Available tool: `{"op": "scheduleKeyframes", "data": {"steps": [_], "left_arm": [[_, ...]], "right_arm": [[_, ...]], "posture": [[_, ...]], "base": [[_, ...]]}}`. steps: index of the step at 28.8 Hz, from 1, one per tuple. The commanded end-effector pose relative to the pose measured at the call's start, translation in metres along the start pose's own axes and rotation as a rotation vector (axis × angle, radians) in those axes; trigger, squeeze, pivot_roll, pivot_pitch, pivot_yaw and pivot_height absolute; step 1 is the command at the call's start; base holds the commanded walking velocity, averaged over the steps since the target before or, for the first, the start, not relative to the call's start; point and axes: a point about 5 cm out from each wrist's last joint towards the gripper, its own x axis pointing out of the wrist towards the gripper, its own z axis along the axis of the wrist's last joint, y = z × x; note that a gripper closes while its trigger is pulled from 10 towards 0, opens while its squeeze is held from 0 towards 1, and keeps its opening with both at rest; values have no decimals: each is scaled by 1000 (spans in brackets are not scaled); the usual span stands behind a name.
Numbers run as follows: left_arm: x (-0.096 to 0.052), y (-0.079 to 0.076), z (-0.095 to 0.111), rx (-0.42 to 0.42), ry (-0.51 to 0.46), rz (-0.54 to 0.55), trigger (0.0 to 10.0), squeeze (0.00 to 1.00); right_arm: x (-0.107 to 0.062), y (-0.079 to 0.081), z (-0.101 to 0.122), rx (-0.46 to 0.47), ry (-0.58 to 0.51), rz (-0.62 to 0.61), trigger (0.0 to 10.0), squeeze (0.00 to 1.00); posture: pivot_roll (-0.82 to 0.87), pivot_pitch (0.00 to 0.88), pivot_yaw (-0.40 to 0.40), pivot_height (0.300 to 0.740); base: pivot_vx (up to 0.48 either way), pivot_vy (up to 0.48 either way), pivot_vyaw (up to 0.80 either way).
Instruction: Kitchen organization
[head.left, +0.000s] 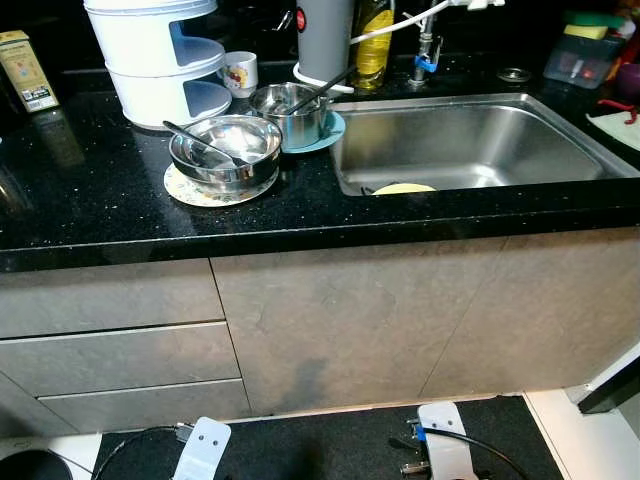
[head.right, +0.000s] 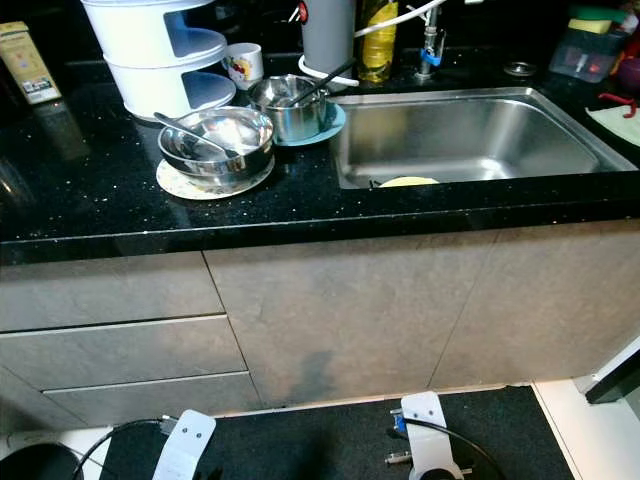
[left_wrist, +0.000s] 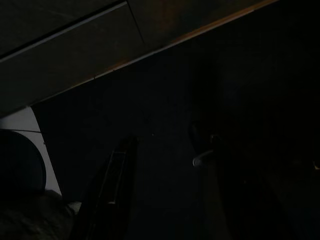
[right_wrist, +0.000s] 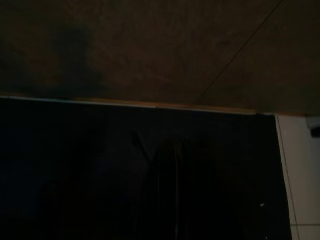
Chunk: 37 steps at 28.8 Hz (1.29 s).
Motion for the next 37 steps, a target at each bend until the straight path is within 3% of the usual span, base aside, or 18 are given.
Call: {"op": "scheduleKeyframes", "data": {"steps": [1, 6, 9, 20, 37], "left_arm": [[-1, 2, -9, -17, 24, 14, 10000, 0], [3, 4, -10, -36, 2, 48, 10000, 0], [4, 2, -11, -10, 4, 26, 10000, 0], [2, 0, -19, -37, 16, 9, 10000, 0], [-12, 2, -29, -49, 12, 23, 10000, 0]], "right_arm": [[-5, 1, -14, -14, 30, -9, 10000, 0], [-5, 6, -24, -22, 47, 8, 10000, 0], [-6, 10, -28, -15, 60, 30, 10000, 0], [-9, 14, -34, -19, 49, 60, 10000, 0], [-21, 23, -41, 19, 42, 142, 10000, 0]], "posture": [[-4, 202, 46, 740], [-2, 203, 42, 740], [0, 210, 40, 740], [2, 247, 32, 740], [10, 314, 11, 740]], "base": [[0, 0, 0], [0, 0, 0], [0, 0, 0], [0, 0, 0], [0, 0, 0]]}}
